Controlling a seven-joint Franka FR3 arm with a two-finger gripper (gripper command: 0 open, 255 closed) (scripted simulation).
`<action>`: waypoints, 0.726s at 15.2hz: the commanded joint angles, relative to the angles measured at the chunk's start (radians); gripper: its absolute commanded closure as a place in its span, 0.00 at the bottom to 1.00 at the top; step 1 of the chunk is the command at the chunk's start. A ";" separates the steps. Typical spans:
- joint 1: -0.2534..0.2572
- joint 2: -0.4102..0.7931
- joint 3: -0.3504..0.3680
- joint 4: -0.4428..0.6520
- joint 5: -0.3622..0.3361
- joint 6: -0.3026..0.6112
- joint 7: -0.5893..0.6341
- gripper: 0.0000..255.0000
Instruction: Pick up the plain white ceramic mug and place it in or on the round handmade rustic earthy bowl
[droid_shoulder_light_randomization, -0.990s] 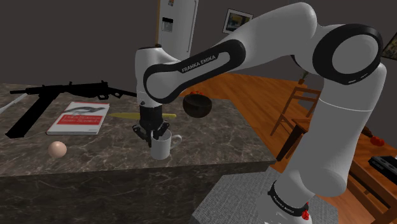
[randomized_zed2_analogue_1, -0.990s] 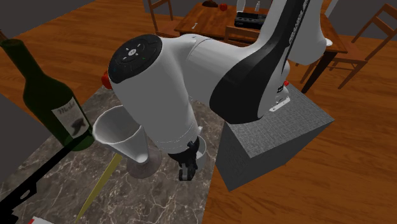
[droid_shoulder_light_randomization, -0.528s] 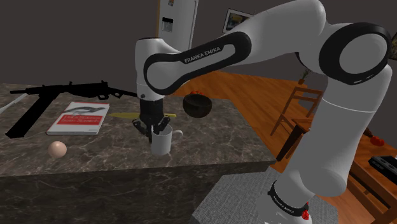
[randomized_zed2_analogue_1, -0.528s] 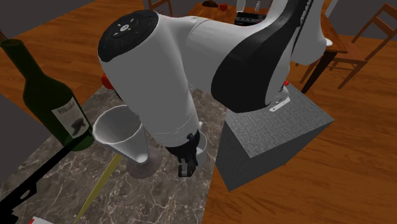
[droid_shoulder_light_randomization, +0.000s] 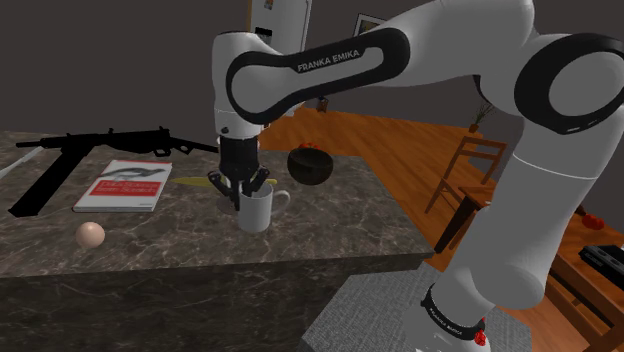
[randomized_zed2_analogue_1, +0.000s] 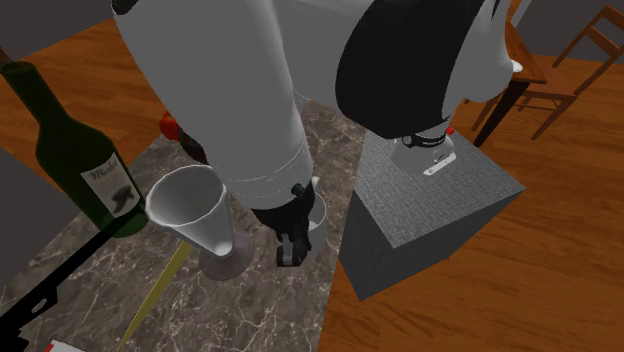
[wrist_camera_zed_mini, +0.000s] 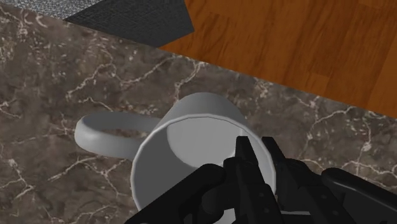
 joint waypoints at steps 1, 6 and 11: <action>-0.001 -0.005 0.000 0.020 0.001 -0.026 0.000 1.00; -0.003 -0.023 0.000 0.067 0.005 -0.089 0.002 1.00; -0.004 -0.035 0.000 0.120 0.008 -0.153 0.005 1.00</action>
